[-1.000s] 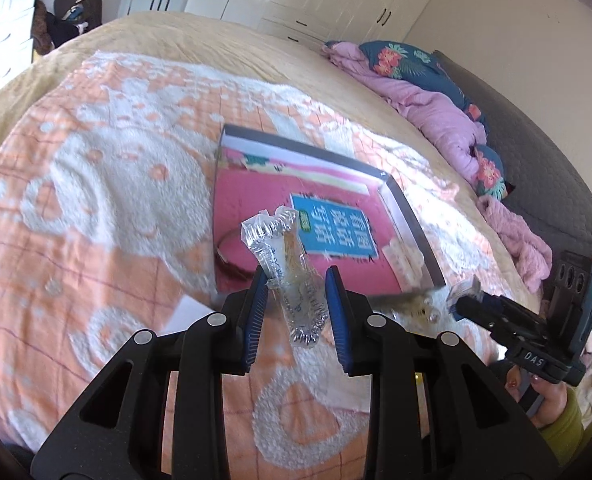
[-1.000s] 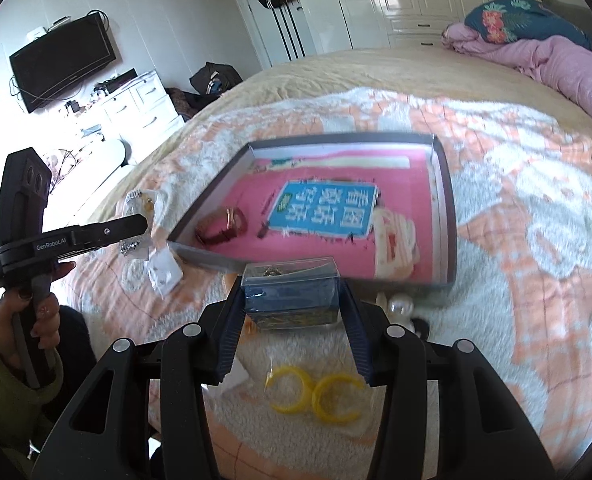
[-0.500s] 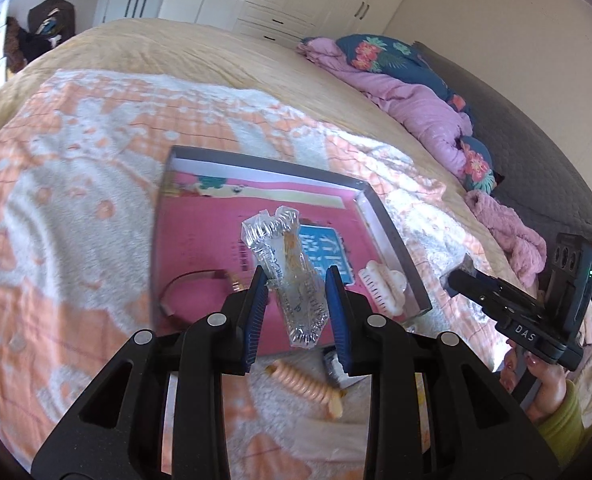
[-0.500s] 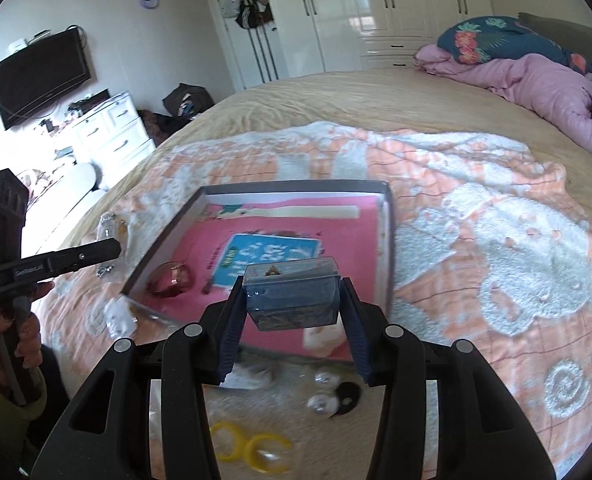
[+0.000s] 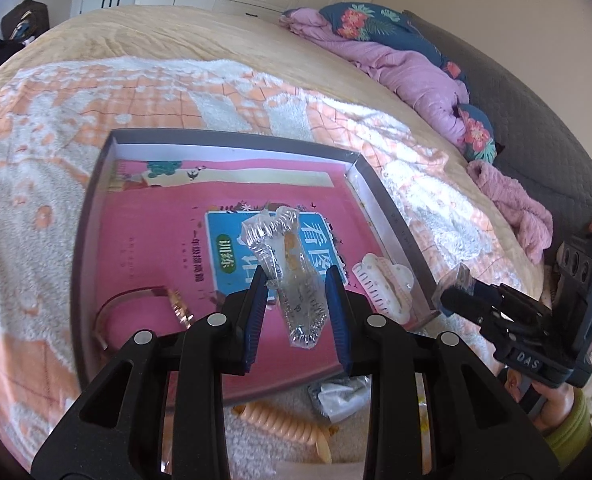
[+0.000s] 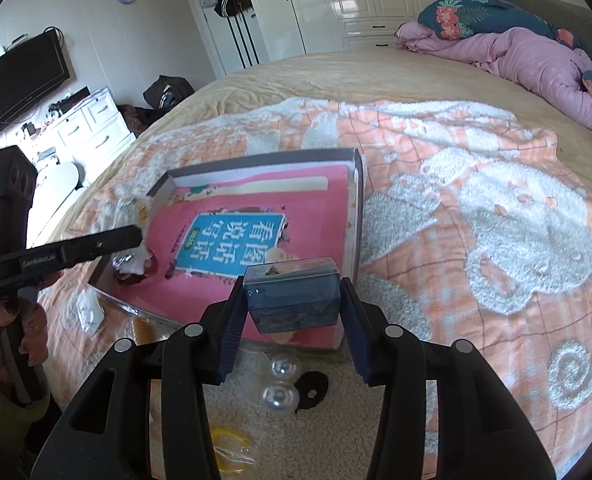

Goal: Organize jewelry
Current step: 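Lower the bag into the grey box with the left tool while the right tool places the blue box there, then open both tools and withdraw them from the grey box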

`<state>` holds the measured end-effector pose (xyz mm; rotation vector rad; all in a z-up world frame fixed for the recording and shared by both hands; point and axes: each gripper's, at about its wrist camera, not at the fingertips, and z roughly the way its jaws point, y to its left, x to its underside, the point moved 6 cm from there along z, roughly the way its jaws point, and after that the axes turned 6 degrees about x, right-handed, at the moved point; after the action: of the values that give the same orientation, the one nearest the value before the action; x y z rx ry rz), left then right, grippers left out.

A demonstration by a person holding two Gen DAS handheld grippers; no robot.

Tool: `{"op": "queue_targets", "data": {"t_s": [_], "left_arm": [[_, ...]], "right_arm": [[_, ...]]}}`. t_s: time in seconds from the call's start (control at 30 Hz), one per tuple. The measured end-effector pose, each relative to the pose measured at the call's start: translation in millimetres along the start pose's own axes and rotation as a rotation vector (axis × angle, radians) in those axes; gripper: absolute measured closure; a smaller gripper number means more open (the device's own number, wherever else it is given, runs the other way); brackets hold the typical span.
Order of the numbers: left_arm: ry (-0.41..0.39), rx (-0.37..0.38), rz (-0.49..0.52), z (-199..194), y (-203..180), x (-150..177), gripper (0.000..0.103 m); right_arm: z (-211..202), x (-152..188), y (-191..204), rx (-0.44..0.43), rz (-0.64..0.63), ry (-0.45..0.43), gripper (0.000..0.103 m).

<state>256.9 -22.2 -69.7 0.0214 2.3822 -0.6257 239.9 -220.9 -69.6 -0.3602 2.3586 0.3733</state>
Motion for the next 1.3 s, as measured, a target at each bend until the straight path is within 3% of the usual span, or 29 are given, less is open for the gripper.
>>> {"op": "queue_targets", "data": {"t_s": [0.87, 1.07, 1.2, 1.3], "left_arm": [[0.085, 0.002, -0.002, 45, 14, 8, 0.081], [0.094, -0.003, 0.001, 47, 16, 10, 0.081], [0.102, -0.002, 0.004, 48, 16, 10, 0.080], [0.099, -0.006, 0.006, 47, 16, 10, 0.070]], "right_arm": [[22, 11, 2, 0.041, -0.044, 0.028, 0.058], [17, 11, 4, 0.043, -0.046, 0.012, 0.044], [12, 12, 3, 0.057, -0.048, 0.002, 0.041], [10, 12, 0, 0.061, -0.035, -0.003, 0.037]]}}
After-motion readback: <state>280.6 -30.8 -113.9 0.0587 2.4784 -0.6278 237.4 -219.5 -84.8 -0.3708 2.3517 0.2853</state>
